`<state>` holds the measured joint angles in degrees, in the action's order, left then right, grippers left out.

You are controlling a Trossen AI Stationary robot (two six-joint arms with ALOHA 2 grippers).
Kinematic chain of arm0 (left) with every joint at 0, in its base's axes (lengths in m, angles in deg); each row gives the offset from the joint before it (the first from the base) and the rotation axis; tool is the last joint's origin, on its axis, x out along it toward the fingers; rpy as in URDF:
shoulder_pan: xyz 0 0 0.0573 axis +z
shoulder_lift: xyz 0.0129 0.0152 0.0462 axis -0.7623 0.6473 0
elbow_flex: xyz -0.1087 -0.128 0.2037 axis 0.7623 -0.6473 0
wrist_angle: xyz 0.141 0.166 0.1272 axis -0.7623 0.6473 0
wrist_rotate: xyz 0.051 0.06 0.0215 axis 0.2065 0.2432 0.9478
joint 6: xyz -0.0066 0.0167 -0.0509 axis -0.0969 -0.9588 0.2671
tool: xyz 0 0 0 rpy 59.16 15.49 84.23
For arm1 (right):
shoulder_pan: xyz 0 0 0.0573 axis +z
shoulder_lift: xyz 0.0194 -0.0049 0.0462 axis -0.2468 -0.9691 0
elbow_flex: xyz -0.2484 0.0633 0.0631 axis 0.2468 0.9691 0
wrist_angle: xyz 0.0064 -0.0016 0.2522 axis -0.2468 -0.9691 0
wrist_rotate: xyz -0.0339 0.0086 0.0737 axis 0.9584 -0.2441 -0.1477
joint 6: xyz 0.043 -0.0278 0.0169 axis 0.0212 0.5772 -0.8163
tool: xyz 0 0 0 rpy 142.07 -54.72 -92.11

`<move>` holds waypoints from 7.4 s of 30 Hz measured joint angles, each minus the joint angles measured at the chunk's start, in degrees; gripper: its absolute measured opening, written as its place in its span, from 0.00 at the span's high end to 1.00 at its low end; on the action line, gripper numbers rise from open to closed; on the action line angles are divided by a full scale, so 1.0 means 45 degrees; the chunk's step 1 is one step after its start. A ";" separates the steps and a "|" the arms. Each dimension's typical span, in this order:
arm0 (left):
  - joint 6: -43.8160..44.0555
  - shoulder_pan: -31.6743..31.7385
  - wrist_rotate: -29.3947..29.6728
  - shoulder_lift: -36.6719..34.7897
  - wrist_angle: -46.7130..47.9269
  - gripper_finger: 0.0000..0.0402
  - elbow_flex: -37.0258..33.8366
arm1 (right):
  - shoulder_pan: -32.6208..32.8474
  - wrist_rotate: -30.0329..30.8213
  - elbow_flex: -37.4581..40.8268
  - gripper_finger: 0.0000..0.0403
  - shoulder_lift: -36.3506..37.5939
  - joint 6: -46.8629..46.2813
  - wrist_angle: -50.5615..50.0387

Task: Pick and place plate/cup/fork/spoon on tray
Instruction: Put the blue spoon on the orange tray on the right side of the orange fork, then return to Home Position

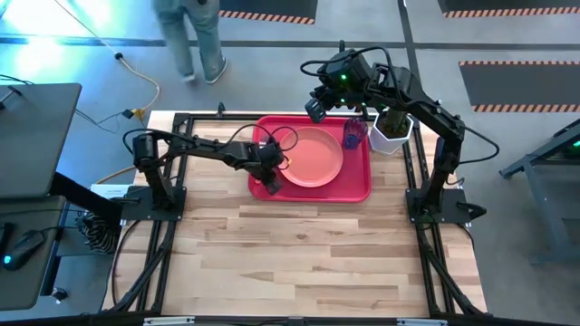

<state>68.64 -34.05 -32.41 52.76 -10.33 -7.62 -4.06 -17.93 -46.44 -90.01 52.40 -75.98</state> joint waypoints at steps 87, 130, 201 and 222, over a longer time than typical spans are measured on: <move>-0.0471 -0.2735 0.2195 -2.1379 -0.4538 0.90 -1.2502 | 0.3506 0.0575 0.0015 0.83 0.2047 -0.0852 0.1138; -0.1807 -0.2730 0.2404 -2.1226 -0.4428 0.90 -1.2502 | 0.6586 -0.2287 2.5589 0.83 2.0355 0.0349 1.4186; -0.1797 -0.2730 0.2399 -2.1226 -0.4428 0.90 -1.2497 | 0.6586 -0.3711 2.9725 0.83 2.2993 -0.0442 1.5164; -0.1802 -0.2730 0.2399 -2.1226 -0.4428 0.90 -1.2492 | 0.6585 -0.3711 2.9725 0.83 2.2995 -0.0442 1.5164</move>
<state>60.53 -46.33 -21.61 -42.76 -30.25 -63.84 25.57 -34.63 87.33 13.47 50.42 -7.74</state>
